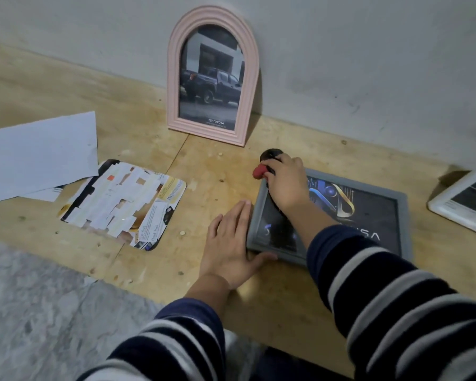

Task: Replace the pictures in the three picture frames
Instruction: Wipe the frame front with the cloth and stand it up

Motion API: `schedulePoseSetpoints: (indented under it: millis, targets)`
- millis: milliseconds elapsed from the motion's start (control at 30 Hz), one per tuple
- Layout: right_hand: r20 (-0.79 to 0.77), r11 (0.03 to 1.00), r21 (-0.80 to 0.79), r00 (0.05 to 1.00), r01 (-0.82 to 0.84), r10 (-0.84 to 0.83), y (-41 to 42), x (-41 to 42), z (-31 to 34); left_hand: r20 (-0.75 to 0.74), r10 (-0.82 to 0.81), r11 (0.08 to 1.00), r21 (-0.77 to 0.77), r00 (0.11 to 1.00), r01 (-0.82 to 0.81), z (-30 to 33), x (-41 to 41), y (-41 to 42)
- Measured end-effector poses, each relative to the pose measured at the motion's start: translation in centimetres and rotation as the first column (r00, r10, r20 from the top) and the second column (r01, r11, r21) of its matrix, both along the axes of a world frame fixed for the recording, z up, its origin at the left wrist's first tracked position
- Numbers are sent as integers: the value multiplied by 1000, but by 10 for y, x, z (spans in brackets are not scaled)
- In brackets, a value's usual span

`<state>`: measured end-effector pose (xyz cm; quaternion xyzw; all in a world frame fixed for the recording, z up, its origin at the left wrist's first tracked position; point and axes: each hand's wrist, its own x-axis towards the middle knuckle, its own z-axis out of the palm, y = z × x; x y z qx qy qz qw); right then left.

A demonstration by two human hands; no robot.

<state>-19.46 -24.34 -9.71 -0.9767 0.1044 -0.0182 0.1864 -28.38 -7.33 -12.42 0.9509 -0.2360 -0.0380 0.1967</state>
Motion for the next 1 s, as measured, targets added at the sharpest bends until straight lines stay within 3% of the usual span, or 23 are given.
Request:
schedulePoseSetpoints:
  millis: [100,367,700,767,867,1000]
  targets:
    - [18,995,104,1000,5,-6,5,-19,-3,7,-1,1000,8,1000,1,0,0,1]
    - [-31,981,122,988,-149,154,5,-72,3,22,1,1000,31,1000,-1,-2,0,2]
    - [-297,960,129,914,-247,275,14,-105,32,80,22,1000,1,997,-22,-1,-3,1]
    - [-328,953,271,918,-133,221,13,-106,36,78,23,999,21,997,-24,-2,-3,1]
    - [-392,848,508,917,151,71,-3,-100,43,51,-20,996,84,998,16,-3,-1,1]
    - [-255,873,438,961,216,-110,-34,-68,52,45,-72,989,131,996,66,-2,-1,0]
